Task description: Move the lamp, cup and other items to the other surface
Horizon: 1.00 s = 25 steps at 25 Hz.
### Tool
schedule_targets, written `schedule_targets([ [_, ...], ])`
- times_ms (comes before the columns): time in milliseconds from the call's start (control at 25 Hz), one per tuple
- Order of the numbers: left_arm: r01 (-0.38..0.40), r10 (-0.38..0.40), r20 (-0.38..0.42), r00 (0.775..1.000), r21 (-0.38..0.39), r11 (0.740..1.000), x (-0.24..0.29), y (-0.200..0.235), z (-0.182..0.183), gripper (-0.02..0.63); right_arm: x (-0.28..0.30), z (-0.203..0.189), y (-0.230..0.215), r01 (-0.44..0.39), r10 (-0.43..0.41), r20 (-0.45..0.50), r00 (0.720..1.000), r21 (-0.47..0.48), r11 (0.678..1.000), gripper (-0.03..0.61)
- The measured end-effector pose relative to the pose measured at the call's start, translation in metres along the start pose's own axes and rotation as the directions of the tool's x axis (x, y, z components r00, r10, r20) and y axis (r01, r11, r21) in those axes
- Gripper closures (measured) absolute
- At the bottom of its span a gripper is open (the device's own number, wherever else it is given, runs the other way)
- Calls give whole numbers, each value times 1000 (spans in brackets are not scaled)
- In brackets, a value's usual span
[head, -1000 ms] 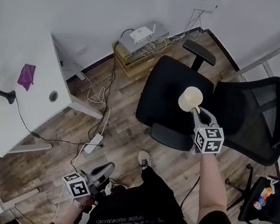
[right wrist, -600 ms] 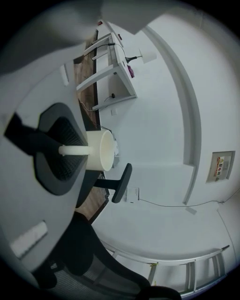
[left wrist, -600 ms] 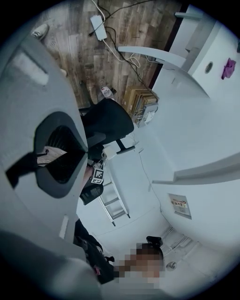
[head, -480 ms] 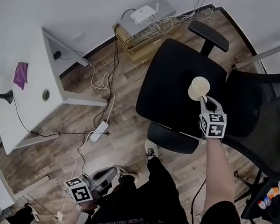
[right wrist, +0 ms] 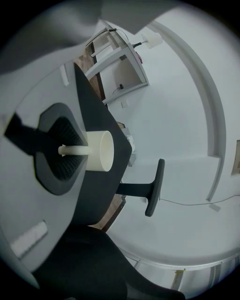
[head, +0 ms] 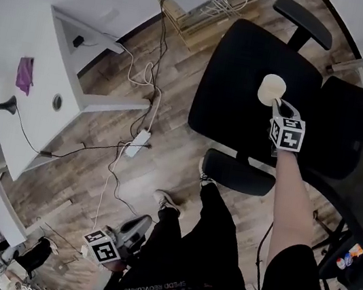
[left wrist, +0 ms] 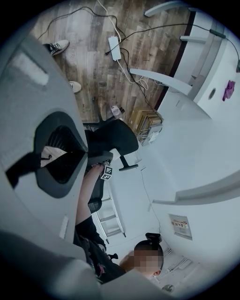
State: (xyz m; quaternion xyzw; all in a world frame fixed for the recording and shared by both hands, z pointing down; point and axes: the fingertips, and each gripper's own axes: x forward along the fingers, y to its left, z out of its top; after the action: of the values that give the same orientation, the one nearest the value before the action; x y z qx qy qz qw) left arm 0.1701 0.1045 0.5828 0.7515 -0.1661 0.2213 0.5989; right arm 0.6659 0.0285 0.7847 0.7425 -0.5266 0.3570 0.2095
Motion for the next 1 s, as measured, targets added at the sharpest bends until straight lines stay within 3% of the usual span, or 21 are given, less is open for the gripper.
schedule_targets([
  [600,4,-4,-1,1000,-42,999,8,4,-14,615,8,-28,-3,-19,20,-29,999,45,999,525],
  [1000,20,-19,22,1000,-56,998,7,6,-20,615,9,-54,3,-47,46,-142,989,-5,999,510],
])
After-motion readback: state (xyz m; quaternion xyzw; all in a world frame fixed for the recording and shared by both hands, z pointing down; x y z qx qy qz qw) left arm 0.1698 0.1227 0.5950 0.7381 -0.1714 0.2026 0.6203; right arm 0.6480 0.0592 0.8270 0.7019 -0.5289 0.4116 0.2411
